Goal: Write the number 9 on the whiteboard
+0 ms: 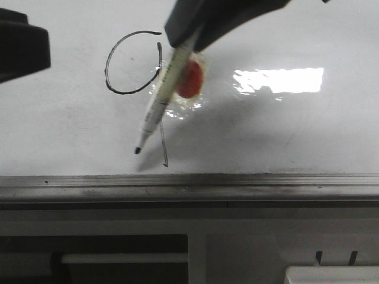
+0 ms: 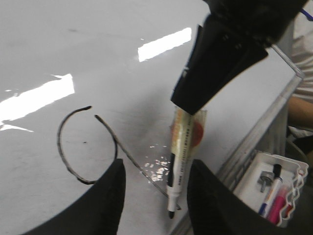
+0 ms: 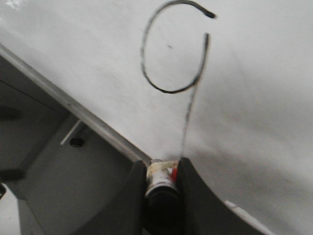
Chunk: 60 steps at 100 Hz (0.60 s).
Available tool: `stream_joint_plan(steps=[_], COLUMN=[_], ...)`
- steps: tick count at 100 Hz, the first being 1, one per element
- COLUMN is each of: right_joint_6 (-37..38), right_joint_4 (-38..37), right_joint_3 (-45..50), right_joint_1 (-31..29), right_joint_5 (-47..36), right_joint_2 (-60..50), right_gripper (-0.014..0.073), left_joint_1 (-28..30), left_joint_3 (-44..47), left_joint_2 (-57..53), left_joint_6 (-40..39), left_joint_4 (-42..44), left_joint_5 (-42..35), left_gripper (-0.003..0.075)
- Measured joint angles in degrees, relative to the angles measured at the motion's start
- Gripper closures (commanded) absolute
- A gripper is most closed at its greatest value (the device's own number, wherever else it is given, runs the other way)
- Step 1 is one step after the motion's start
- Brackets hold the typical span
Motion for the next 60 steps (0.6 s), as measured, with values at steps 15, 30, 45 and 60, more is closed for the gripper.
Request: stream_joint_plan(steps=[15,30,45,60], right_joint_6=[0.00,0.00,0.00,0.00], right_joint_4=[0.31,2.15,3.58,4.56], right_joint_3=[-0.42,-0.42,-0.42,-0.42], right_joint_1=[3.52,4.32,4.42,4.42], right_joint_5=[-0.38,-0.38,-0.48,-0.59], right_joint_2=[-0.29,-0.29,-0.29,-0.29], right_gripper=[0.0643,0.0643,0.0643,0.0643], left_joint_1=[-1.25,-1.25,-1.25,-1.25], left_joint_3=[-1.42,-3.20,-3.77,-3.85], left_joint_2=[4.75,8.76,11.81,13.54], left_joint_6=[-0.42,-0.51,-0.51,-0.51], left_joint_4=[1.07,1.17,1.28,2.59], left_joint_5=[-1.30,-2.38,-3.05,-3.05], left_gripper=[0.0437,0.0437,0.0437,0.0437])
